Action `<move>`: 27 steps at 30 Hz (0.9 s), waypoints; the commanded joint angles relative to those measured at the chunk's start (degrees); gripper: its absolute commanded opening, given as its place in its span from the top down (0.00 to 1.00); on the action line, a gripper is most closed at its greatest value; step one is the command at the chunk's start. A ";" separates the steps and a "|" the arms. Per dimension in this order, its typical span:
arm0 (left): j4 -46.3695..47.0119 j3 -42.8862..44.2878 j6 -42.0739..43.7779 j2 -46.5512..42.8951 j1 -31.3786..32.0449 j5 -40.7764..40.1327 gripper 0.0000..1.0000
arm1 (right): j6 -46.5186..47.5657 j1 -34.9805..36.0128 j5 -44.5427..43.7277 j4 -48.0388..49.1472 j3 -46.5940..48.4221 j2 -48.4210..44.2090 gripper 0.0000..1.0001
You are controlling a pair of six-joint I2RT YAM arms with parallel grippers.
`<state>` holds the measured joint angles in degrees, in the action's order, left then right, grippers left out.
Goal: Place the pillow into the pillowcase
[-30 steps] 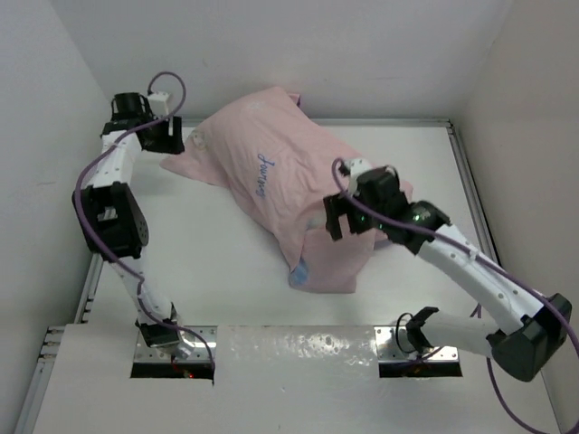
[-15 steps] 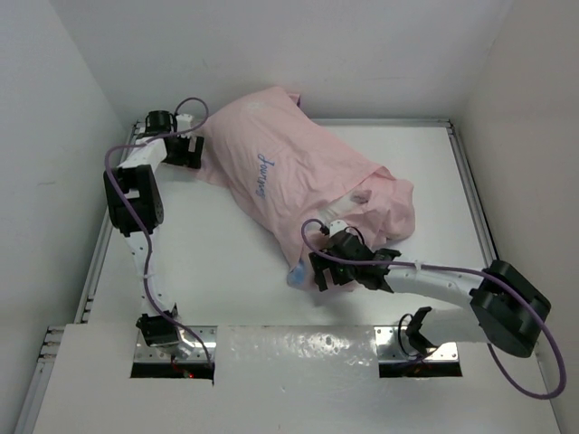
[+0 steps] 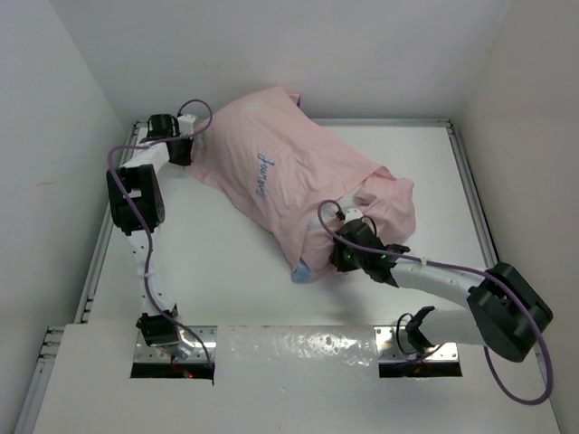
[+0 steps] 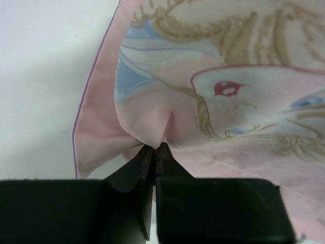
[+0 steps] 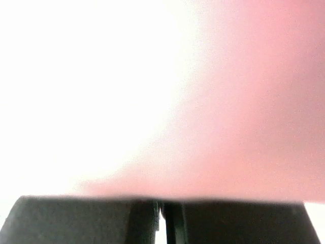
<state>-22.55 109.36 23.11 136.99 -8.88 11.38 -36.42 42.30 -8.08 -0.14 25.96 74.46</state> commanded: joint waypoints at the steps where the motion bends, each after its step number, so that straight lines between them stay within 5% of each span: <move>1: 2.40 -5.10 1.06 -3.12 -1.56 1.10 1.00 | 1.60 -2.57 1.13 -2.03 5.22 -5.45 1.00; 5: 6.99 -15.03 -3.94 -15.48 -5.08 6.63 1.00 | 6.70 -4.77 -2.20 -14.14 15.50 -11.33 1.00; 10: 1.63 -14.62 -4.92 -32.02 -9.12 12.96 1.00 | 15.48 -6.70 -9.13 -26.56 37.79 -15.65 1.00; 19: -20.86 25.94 -4.66 -42.75 -14.58 18.86 1.00 | 28.24 -6.97 -18.20 -41.23 72.28 -14.96 1.00; 22: -19.03 26.43 -4.04 -49.16 -14.58 15.88 1.00 | 29.39 -7.06 -19.52 -44.23 79.77 -15.91 1.00; 27: -23.41 28.02 -1.33 -54.27 -14.58 12.89 1.00 | 27.20 -6.97 -19.26 -44.59 76.62 -22.41 1.00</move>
<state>-43.13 136.92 19.51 84.09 -23.24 26.02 -9.98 35.38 -25.06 -44.36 103.13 55.13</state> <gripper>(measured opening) 0.009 0.002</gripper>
